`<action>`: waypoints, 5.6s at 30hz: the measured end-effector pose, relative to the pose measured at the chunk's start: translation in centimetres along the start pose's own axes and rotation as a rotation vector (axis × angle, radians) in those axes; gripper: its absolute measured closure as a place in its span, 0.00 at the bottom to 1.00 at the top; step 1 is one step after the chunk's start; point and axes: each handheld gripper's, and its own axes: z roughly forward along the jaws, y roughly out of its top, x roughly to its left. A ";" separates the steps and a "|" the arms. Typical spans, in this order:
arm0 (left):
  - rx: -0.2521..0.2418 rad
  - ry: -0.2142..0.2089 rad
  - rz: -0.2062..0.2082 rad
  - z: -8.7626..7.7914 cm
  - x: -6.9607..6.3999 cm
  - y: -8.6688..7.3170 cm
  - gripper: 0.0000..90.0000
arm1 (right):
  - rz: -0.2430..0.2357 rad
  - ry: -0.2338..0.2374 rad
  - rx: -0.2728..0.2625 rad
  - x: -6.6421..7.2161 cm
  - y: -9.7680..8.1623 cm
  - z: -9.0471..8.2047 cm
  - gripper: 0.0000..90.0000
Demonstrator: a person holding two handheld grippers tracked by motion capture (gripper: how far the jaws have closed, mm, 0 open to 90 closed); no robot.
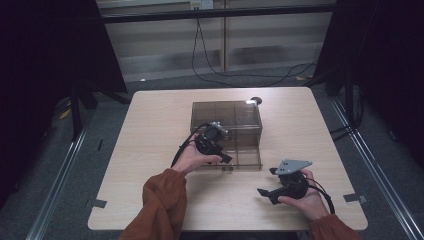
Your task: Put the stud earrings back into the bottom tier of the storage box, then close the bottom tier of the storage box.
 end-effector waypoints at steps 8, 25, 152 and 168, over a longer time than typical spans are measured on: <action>-0.064 0.042 -0.037 -1.3 0.5 -1.4 0.20 | 0.007 -0.011 0.001 -0.1 0.0 0.1 0.16; -0.149 0.100 -0.097 -3.8 0.7 -4.1 0.07 | 0.016 -0.010 -0.005 -0.1 0.1 0.0 0.16; -0.355 0.180 -0.192 -10.1 -3.9 -21.2 0.04 | 0.002 0.106 0.017 1.3 7.5 9.0 1.00; -0.351 0.178 -0.196 -9.9 -3.8 -21.2 0.04 | 0.012 0.090 0.017 0.9 7.6 9.2 1.00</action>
